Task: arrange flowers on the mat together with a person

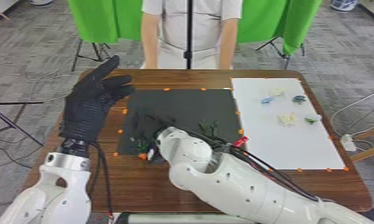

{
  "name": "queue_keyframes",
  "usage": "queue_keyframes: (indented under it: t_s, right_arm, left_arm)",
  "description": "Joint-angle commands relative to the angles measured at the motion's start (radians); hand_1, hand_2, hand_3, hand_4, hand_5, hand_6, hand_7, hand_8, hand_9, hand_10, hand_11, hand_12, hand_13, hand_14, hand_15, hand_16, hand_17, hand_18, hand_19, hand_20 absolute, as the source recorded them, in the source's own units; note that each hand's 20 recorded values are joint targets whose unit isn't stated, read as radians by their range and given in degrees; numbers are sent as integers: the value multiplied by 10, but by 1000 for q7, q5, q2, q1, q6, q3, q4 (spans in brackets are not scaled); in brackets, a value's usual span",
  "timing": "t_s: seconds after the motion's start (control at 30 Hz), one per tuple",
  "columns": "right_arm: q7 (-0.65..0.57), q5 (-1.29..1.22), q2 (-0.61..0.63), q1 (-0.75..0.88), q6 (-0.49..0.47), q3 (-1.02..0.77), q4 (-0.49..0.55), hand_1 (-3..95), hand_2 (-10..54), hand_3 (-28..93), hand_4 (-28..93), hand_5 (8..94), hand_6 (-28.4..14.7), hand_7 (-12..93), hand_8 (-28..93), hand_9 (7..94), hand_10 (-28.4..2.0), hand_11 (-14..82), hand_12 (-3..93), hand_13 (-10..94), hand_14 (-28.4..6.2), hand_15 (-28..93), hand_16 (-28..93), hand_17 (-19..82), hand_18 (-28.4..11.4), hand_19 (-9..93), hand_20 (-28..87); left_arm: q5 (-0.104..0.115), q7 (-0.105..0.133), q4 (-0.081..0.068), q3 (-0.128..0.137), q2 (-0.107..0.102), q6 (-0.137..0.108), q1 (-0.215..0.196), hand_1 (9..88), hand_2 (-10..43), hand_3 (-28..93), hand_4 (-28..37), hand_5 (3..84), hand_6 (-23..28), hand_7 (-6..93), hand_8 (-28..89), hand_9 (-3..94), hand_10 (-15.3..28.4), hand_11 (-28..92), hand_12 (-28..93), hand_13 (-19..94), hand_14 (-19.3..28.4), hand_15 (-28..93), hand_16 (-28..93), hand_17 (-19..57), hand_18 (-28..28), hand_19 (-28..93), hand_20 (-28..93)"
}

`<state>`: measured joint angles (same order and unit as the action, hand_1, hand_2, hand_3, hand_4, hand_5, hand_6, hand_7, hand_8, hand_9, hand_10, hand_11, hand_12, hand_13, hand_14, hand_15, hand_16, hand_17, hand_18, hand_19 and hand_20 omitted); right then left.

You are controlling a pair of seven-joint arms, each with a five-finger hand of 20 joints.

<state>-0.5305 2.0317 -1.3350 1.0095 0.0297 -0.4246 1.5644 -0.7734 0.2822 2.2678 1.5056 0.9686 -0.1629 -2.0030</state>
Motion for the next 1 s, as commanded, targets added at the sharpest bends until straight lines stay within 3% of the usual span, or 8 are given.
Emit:
queue_keyframes:
  t_s: [0.03, 0.4, 0.5, 0.53, 0.6, 0.7, 0.8, 1.0]
  right_arm:
    - [-33, 4, 7, -12, 4, -12, -3, 576, -95, 577, -283, 686, 57, 240, -105, 858, -51, 151, 352, 730, -35, 563, 223, 218, -135, 682, 202]
    - [-40, 7, -4, 8, 15, -35, 6, 535, -95, 564, -283, 639, 50, 217, -116, 803, -73, 271, 273, 704, -51, 600, 170, 203, -142, 677, 207]
    - [11, -5, -16, 10, -6, -72, 19, 524, -95, 575, -283, 637, 51, 215, -121, 799, -76, 290, 255, 703, -52, 602, 167, 202, -143, 677, 207]
    - [22, -2, -25, 49, -41, -121, 38, 521, -95, 576, -283, 636, 50, 214, -123, 795, -78, 296, 251, 702, -52, 603, 166, 200, -144, 677, 208]
    - [35, -42, -25, 63, -66, -170, 77, 508, -95, 594, -283, 634, 50, 210, -131, 787, -84, 308, 241, 699, -55, 604, 165, 197, -147, 675, 208]
    - [53, -99, -67, 163, -245, -357, 163, 474, -95, 620, -283, 625, 45, 207, -166, 754, -101, 343, 185, 671, -71, 600, 155, 183, -156, 664, 208]
    - [69, -181, -102, 280, -369, -545, 267, 438, -95, 620, -283, 612, 26, 198, -165, 734, -110, 334, 175, 645, -87, 587, 145, 173, -165, 653, 204]
    - [41, -570, -4, 491, -328, -778, 437, 341, -89, 639, -283, 559, 0, 176, -152, 644, -135, 285, 155, 553, -129, 546, 117, 118, -183, 590, 186]
  left_arm:
    - [-7, -27, -7, 0, 12, 5, -5, 237, 68, 769, -232, 390, 89, 79, -69, 417, 209, 277, 128, 311, 277, 581, -72, -11, 251, 623, 254]
    - [-18, -57, 3, 18, 34, -1, -38, 238, 69, 768, -229, 391, 91, 78, -69, 416, 210, 276, 127, 310, 277, 581, -73, -13, 251, 615, 259]
    - [-5, 16, 28, 31, -2, -56, -90, 239, 68, 768, -228, 392, 92, 77, -68, 415, 210, 275, 128, 309, 277, 580, -74, -13, 251, 614, 261]
    - [-9, -1, 34, 45, 9, -55, -107, 239, 68, 768, -228, 392, 92, 77, -68, 415, 210, 275, 128, 309, 277, 580, -74, -13, 251, 614, 261]
    - [-7, 13, 44, 66, 2, -70, -137, 239, 68, 768, -228, 391, 91, 76, -69, 415, 210, 275, 128, 308, 278, 581, -74, -13, 251, 613, 262]
    - [-19, 8, 50, 87, 22, -82, -176, 239, 68, 767, -228, 390, 91, 76, -68, 413, 210, 273, 127, 308, 278, 581, -74, -14, 252, 610, 261]
    - [2, 10, 61, 105, 48, -71, -200, 238, 68, 764, -228, 390, 90, 76, -68, 412, 210, 272, 127, 305, 277, 577, -75, -21, 253, 598, 256]
    - [-2, -3, 70, 127, 75, -48, -226, 234, 69, 763, -229, 389, 89, 76, -69, 411, 210, 270, 127, 305, 275, 573, -74, -34, 253, 563, 238]
